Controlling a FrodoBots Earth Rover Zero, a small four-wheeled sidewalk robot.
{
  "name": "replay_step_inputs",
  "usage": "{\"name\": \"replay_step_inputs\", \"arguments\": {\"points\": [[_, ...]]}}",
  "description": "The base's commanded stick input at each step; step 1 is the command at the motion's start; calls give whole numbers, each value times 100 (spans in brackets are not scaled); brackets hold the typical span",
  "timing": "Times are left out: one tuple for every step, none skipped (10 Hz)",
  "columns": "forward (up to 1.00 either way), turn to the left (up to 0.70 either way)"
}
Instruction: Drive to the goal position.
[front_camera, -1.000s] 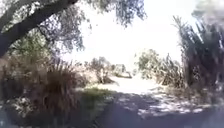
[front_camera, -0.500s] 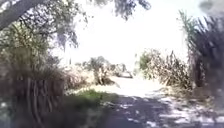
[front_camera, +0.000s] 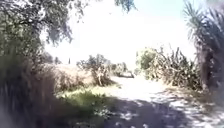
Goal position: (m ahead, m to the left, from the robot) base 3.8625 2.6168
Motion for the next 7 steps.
{"name": "replay_step_inputs", "arguments": {"points": [[0,-93],[0,-58],[0,-24],[0,0],[0,0],[0,0],[0,0]]}}
